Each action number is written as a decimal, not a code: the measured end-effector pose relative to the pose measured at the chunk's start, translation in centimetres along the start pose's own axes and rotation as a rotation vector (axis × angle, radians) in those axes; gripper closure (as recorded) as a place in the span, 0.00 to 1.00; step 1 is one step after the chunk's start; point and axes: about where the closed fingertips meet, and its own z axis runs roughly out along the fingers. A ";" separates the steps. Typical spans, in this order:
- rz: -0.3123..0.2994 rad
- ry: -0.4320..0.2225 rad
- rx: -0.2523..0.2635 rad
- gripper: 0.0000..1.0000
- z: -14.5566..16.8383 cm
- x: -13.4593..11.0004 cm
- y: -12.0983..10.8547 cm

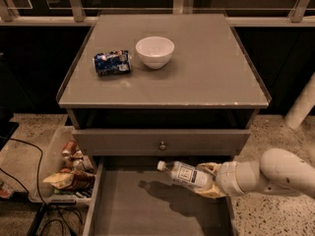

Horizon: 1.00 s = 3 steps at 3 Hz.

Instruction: Pick blue plastic bottle from middle drawer and place on counter

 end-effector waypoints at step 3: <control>-0.098 0.030 0.076 1.00 -10.0 -6.9 -3.3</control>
Offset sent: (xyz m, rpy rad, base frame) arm 0.0211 -0.0393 0.1952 -0.0787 -0.1749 0.0061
